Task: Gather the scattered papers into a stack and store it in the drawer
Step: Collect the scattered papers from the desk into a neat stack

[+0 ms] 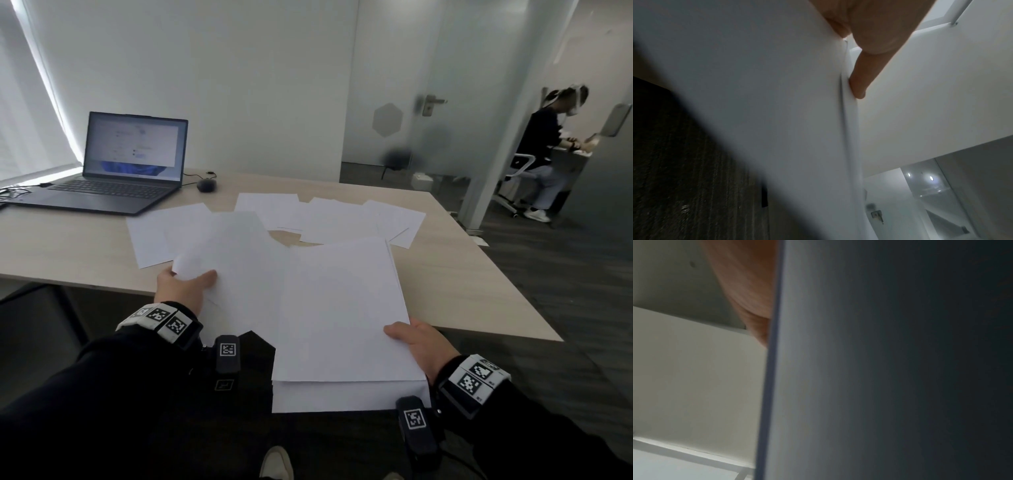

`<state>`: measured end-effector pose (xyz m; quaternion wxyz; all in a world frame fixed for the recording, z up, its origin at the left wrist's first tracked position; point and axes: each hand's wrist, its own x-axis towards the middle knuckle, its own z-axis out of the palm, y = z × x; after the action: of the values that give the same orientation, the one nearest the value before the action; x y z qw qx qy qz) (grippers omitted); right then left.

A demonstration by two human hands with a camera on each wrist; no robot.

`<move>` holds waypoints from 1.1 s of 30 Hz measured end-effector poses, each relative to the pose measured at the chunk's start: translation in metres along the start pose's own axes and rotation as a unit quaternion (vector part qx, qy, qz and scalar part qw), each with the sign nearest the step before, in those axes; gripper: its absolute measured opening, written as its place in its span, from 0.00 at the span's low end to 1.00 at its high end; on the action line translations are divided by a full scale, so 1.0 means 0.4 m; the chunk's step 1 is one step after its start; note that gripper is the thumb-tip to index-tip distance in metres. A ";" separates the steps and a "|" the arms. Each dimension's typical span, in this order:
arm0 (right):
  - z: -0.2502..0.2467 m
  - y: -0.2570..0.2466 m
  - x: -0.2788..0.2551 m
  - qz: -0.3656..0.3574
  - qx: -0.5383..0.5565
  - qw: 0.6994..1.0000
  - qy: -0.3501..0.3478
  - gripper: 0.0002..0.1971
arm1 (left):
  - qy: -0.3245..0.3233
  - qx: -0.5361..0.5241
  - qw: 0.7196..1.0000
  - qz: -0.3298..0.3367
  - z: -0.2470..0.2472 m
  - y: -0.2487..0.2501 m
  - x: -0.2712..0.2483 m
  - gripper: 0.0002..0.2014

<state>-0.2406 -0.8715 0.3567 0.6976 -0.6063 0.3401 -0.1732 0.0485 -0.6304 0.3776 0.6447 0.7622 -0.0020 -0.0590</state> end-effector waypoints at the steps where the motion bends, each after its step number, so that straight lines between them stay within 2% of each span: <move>1: 0.002 0.002 0.002 0.002 0.007 1.000 0.000 0.11 | -0.016 0.009 1.000 0.002 0.003 -0.004 0.003 0.36; 3: 0.003 0.005 0.003 0.006 0.016 1.000 -0.009 0.11 | -0.071 0.034 0.997 -0.001 0.011 -0.022 0.023 0.33; 6: 0.005 0.009 -0.003 0.014 0.021 0.999 -0.030 0.08 | -0.188 0.034 0.980 -0.053 0.033 -0.083 0.077 0.43; 8: 0.004 0.010 -0.008 0.018 0.024 0.999 -0.040 0.08 | -0.238 0.016 0.968 -0.077 0.038 -0.117 0.100 0.44; 10: 0.004 0.012 -0.012 0.019 0.021 0.999 -0.043 0.09 | -0.277 0.048 0.956 -0.081 0.025 -0.072 0.028 0.44; 13: 0.010 0.020 -0.015 0.017 0.036 0.998 -0.042 0.14 | -0.280 0.078 0.954 -0.069 0.029 -0.067 -0.005 0.34; 14: 0.013 0.021 -0.017 0.017 0.044 0.998 -0.042 0.14 | -0.268 0.105 0.956 -0.055 0.038 -0.065 -0.012 0.34; 17: 0.018 0.027 -0.016 0.017 0.050 0.998 -0.031 0.10 | -0.264 0.188 0.946 -0.002 0.057 -0.061 -0.021 0.40; 19: 0.019 0.028 -0.012 0.014 0.031 0.999 -0.016 0.11 | -0.276 0.179 0.944 -0.005 0.063 -0.056 -0.045 0.38; 22: 0.013 0.031 -0.006 0.009 0.013 1.000 0.006 0.07 | -0.329 0.059 0.941 -0.047 0.072 -0.044 -0.108 0.17; 24: 0.012 0.030 -0.003 0.006 0.020 1.000 0.015 0.07 | -0.327 0.035 0.943 -0.050 0.077 -0.056 -0.118 0.11; 26: 0.013 0.027 -0.002 0.001 0.023 1.000 0.017 0.10 | -0.291 0.048 0.955 -0.027 0.071 -0.066 -0.107 0.11; 29: 0.018 0.019 -0.011 -0.002 0.015 1.000 0.019 0.11 | -0.231 0.146 0.962 0.026 0.060 -0.080 -0.071 0.28; 31: 0.019 0.017 -0.017 0.000 0.011 1.000 0.020 0.11 | -0.198 0.189 0.961 0.043 0.053 -0.064 -0.067 0.26; 33: 0.018 0.019 -0.019 0.009 0.023 0.999 0.020 0.13 | -0.208 0.209 0.955 0.044 0.048 -0.051 -0.058 0.21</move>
<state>-0.2422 -0.8598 0.3516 0.7057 -0.5836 0.3555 -0.1871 0.0224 -0.6439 0.3566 0.4586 0.8498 -0.1815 -0.1862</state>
